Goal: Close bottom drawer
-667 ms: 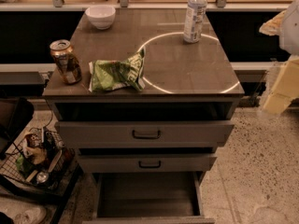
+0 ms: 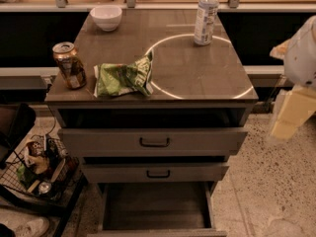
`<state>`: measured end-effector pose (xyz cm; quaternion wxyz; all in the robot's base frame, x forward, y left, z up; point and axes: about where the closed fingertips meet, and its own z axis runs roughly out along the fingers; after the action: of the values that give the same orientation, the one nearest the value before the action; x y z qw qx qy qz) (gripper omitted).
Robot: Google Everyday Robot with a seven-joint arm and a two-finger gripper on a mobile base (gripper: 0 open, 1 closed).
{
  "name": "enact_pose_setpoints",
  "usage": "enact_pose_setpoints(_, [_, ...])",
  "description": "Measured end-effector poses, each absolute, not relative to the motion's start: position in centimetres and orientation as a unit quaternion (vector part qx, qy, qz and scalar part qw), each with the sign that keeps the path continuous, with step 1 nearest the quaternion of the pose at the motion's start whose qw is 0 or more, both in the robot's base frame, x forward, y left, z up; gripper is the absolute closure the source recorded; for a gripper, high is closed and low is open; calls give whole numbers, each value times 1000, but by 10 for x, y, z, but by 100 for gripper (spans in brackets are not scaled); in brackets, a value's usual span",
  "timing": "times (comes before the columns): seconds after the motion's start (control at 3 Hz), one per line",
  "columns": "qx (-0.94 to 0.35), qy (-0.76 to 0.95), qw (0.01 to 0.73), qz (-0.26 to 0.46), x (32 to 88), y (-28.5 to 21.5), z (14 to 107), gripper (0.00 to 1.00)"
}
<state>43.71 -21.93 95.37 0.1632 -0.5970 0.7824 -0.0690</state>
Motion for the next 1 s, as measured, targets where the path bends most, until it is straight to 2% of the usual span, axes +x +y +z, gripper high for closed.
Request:
enact_pose_setpoints(0.67, [-580, 800, 122, -94, 402, -246, 834, 0])
enact_pose_setpoints(1.0, [-574, 811, 88, -73, 370, -254, 763, 0])
